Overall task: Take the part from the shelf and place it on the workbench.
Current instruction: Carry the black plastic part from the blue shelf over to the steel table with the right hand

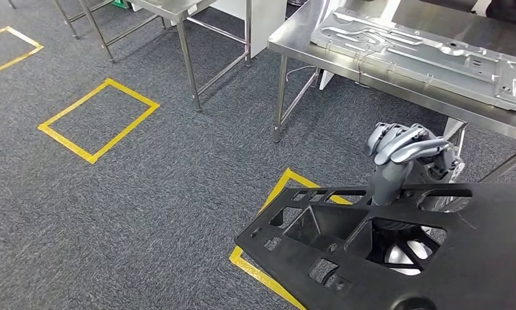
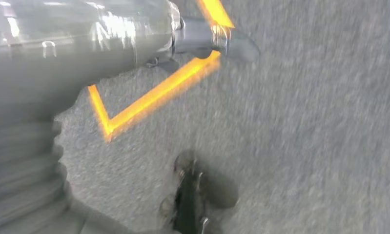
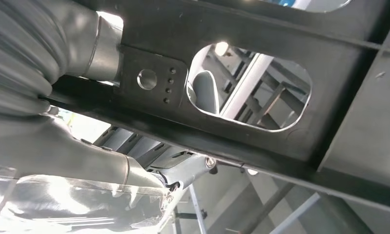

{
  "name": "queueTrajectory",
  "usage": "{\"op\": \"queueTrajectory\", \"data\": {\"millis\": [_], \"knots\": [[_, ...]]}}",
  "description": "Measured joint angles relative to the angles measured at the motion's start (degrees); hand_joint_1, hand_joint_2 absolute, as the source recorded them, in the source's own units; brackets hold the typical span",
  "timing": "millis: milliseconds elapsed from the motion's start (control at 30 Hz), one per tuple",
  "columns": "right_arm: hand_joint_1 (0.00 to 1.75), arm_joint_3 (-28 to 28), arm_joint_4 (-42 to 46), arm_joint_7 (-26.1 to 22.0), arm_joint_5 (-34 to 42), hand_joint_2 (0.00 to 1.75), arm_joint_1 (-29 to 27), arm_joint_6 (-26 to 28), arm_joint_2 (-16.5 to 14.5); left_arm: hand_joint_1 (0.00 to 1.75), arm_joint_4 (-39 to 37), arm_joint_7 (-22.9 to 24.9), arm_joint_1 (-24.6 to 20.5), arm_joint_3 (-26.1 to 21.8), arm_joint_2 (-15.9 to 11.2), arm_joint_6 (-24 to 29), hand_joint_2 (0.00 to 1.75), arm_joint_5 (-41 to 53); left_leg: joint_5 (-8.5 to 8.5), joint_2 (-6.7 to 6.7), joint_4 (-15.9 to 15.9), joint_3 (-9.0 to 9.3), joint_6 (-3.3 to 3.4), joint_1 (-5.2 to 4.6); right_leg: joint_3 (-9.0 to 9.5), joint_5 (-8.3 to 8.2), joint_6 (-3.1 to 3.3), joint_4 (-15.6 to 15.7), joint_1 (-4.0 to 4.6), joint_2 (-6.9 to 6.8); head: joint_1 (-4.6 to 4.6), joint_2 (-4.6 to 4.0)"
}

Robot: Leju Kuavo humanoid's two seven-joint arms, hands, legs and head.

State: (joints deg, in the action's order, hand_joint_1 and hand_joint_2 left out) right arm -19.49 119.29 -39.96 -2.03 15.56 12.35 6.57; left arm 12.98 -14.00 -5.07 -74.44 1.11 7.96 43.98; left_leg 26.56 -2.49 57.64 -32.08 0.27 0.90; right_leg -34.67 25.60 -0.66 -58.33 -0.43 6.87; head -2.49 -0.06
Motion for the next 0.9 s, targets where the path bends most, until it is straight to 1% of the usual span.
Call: {"op": "queueTrajectory", "data": {"millis": [33,67,100,133,167,200,233,267,300,333,367,400,433,467,500,533,567,600,633,667,700,733,767,800,833,867,900], "knots": [[1.75,0.2,0.2,0.0,0.0,1.75,-0.1,-0.1,0.0,0.00,0.1,0.2,0.0,-0.1,-0.4,0.2,1.75,0.1,-0.17,0.65,-0.3,0.09,0.40,0.10,-0.62,0.82,-0.21,-1.2,0.09,-1.21,0.01,-0.01],[1.75,0.3,0.3,0.0,0.0,1.75,-0.1,-0.2,0.0,0.00,0.1,0.4,0.0,-0.2,-0.8,0.2,1.75,0.1,-0.27,1.36,-0.5,0.15,0.75,0.18,-1.75,2.21,-0.38,-3.6,0.16,-2.81,0.01,-0.01],[1.75,0.4,0.4,0.0,0.0,1.75,-0.1,-0.3,0.0,0.00,0.1,0.6,0.1,-0.2,-1.2,0.1,1.75,0.1,-0.26,2.07,-0.5,0.17,0.97,0.07,-3.44,4.00,-0.54,-7.0,0.14,-4.51,0.01,-0.01],[1.75,0.5,0.4,0.0,0.1,1.75,-0.2,-0.6,0.0,0.00,0.2,0.8,0.3,-0.3,-1.4,0.0,1.75,0.1,-0.21,2.80,-0.5,0.14,1.10,-0.03,-5.43,5.73,-0.72,-10.9,-0.02,-5.45,0.01,-0.01],[1.75,0.6,0.4,0.0,0.2,1.75,-0.2,-0.9,0.0,0.00,0.2,0.9,0.4,-0.5,-1.5,-0.3,1.75,0.1,-0.17,3.58,-0.5,0.11,1.14,-0.11,-7.02,6.76,-0.91,-14.1,-0.20,-5.95,0.02,0.00],[1.75,0.7,0.3,0.0,0.3,1.75,-0.3,-1.3,0.0,0.00,0.2,0.9,0.5,-0.6,-1.6,-0.7,1.75,0.0,-0.11,4.32,-0.5,0.11,1.11,-0.15,-7.79,6.85,-1.06,-15.6,-0.35,-6.26,0.02,0.00],[1.75,0.8,0.2,0.0,0.5,1.75,-0.2,-1.7,0.0,0.00,0.2,0.9,0.5,-0.7,-1.5,-1.1,1.75,0.0,-0.05,5.01,-0.5,0.13,1.05,-0.17,-7.39,5.88,-1.16,-14.9,-0.47,-6.57,0.02,0.00],[1.75,0.9,0.1,0.0,0.7,1.75,-0.1,-1.9,0.0,0.00,0.2,0.8,0.4,-0.8,-1.3,-1.6,1.75,0.0,0.05,5.64,-0.5,0.22,0.95,-0.17,-5.80,4.14,-1.17,-11.9,-0.51,-7.03,0.02,0.01],[1.75,1.0,0.0,0.0,0.8,1.75,0.1,-2.2,0.0,0.00,0.2,0.7,0.3,-0.9,-1.0,-2.1,1.75,0.1,0.18,6.21,-0.4,0.37,0.79,-0.22,-3.47,2.29,-1.06,-7.7,-0.45,-8.12,0.02,0.01],[1.75,1.1,-0.1,0.0,0.9,1.75,0.4,-2.3,0.0,0.00,0.2,0.4,0.3,-0.9,-0.7,-2.6,1.75,0.3,0.36,6.74,-0.3,0.51,0.55,-0.36,-1.42,0.98,-0.84,-3.9,-0.24,-9.31,0.02,0.01],[1.75,1.1,-0.2,0.0,1.0,1.75,0.7,-2.5,0.0,0.00,0.2,0.2,0.2,-0.9,-0.3,-3.0,1.75,0.4,0.52,7.26,-0.3,0.64,0.27,-0.50,0.00,0.22,-0.55,-1.1,-0.02,-10.13,0.02,0.01],[1.75,1.1,-0.2,0.0,1.0,1.75,1.0,-2.6,0.0,0.00,0.1,0.0,0.2,-0.9,0.0,-3.3,1.75,0.6,0.67,7.77,-0.2,0.77,-0.05,-0.63,0.64,0.05,-0.27,0.2,0.22,-10.56,0.02,0.00],[1.75,1.1,-0.3,0.0,1.0,1.75,1.3,-2.7,0.0,0.00,0.1,-0.2,0.1,-0.9,0.3,-3.6,1.75,0.8,0.77,8.31,-0.3,0.89,-0.37,-0.71,0.58,0.15,0.01,0.4,0.43,-10.16,0.01,0.00],[1.75,1.1,-0.3,0.0,1.0,1.75,1.4,-2.9,0.1,0.00,0.1,-0.3,-0.1,-0.8,0.6,-3.7,1.75,1.0,0.85,8.91,-0.3,1.09,-0.69,-0.69,0.55,0.04,0.33,0.5,0.41,-9.42,0.01,0.00],[1.75,1.2,-0.4,0.0,1.0,1.75,1.6,-2.9,0.1,0.00,0.1,-0.4,-0.2,-0.8,0.8,-3.9,1.75,1.3,1.10,8.86,-0.2,1.23,-1.01,-0.58,0.67,-0.10,0.62,0.7,0.32,-8.80,0.00,0.00],[1.75,1.2,-0.4,0.0,1.0,1.75,1.8,-3.0,0.1,0.00,0.1,-0.5,-0.4,-0.7,1.0,-4.0,1.75,1.5,1.81,8.03,0.6,1.04,-1.29,-0.44,0.83,-0.28,0.95,1.0,0.16,-8.20,0.00,0.00],[1.75,1.2,-0.4,0.0,1.0,1.75,2.2,-3.0,0.1,0.00,0.1,-0.6,-0.5,-0.6,1.1,-4.2,1.75,1.6,3.18,6.72,2.8,0.24,-1.53,-0.28,0.98,-0.46,1.24,1.3,-0.04,-7.58,-0.01,0.00],[1.75,1.1,-0.4,0.0,1.0,1.75,2.6,-2.9,0.1,0.00,0.1,-0.7,-0.5,-0.5,1.1,-4.3,1.75,1.8,5.04,5.12,6.1,-1.24,-1.72,-0.11,1.04,-0.56,1.45,1.4,-0.13,-6.98,-0.01,-0.01],[1.75,1.1,-0.4,0.0,1.0,1.75,3.0,-2.8,0.1,0.00,0.1,-0.7,-0.4,-0.5,1.1,-4.5,1.75,1.9,6.98,3.95,10.2,-3.16,-1.87,-0.05,1.00,-0.59,1.60,1.4,-0.13,-6.30,-0.01,-0.01],[1.75,1.1,-0.4,0.0,1.1,1.75,3.3,-2.7,0.2,0.00,0.1,-0.8,-0.3,-0.4,1.1,-4.7,1.75,2.0,8.36,3.42,13.9,-5.01,-1.99,-0.02,0.96,-0.60,1.69,1.4,-0.09,-5.56,-0.01,-0.01],[1.75,1.1,-0.4,0.0,1.2,1.75,3.5,-2.6,0.2,0.00,0.1,-0.8,-0.3,-0.3,1.1,-4.9,1.75,2.1,8.68,3.20,16.0,-6.21,-2.05,-0.02,0.94,-0.59,1.71,1.3,-0.05,-4.83,-0.01,-0.01],[1.75,1.1,-0.4,0.0,1.4,1.75,3.7,-2.5,0.2,0.00,0.1,-0.8,-0.2,-0.2,1.2,-5.1,1.75,2.3,7.80,3.09,16.0,-6.43,-2.03,-0.02,0.95,-0.59,1.70,1.2,-0.02,-4.07,-0.01,-0.01],[1.75,1.1,-0.5,0.0,1.5,1.75,3.9,-2.4,0.2,0.00,0.1,-0.8,-0.3,0.0,1.2,-5.2,1.75,2.3,5.90,2.90,13.7,-5.60,-1.93,0.00,0.98,-0.56,1.66,1.1,-0.01,-3.31,-0.01,-0.01],[1.75,1.1,-0.5,0.0,1.7,1.75,4.3,-2.3,0.3,0.00,0.1,-0.8,-0.3,0.0,1.2,-5.3,1.75,2.4,3.51,2.29,9.8,-4.00,-1.77,0.05,1.01,-0.51,1.58,1.0,-0.03,-2.56,-0.01,-0.01],[1.75,1.1,-0.5,0.0,1.9,1.75,4.6,-2.2,0.3,0.00,0.1,-0.7,-0.3,0.1,1.2,-5.4,1.75,2.4,1.74,1.05,5.8,-2.31,-1.53,0.11,0.96,-0.45,1.38,0.8,0.04,-1.85,-0.01,-0.01],[1.75,1.1,-0.5,0.0,2.0,1.75,4.9,-2.1,0.4,0.00,0.1,-0.7,-0.4,0.2,1.2,-5.4,1.75,2.4,0.63,-0.07,2.7,-1.01,-1.30,0.19,0.82,-0.42,1.11,0.6,0.05,-1.20,-0.01,0.00],[1.75,1.1,-0.5,0.0,2.1,1.75,5.2,-2.1,0.4,0.00,0.1,-0.6,-0.4,0.2,1.2,-5.4,1.75,2.5,0.28,-0.92,0.9,-0.25,-1.08,0.19,0.60,-0.46,0.78,0.5,0.02,-0.60,0.00,0.00]]}}
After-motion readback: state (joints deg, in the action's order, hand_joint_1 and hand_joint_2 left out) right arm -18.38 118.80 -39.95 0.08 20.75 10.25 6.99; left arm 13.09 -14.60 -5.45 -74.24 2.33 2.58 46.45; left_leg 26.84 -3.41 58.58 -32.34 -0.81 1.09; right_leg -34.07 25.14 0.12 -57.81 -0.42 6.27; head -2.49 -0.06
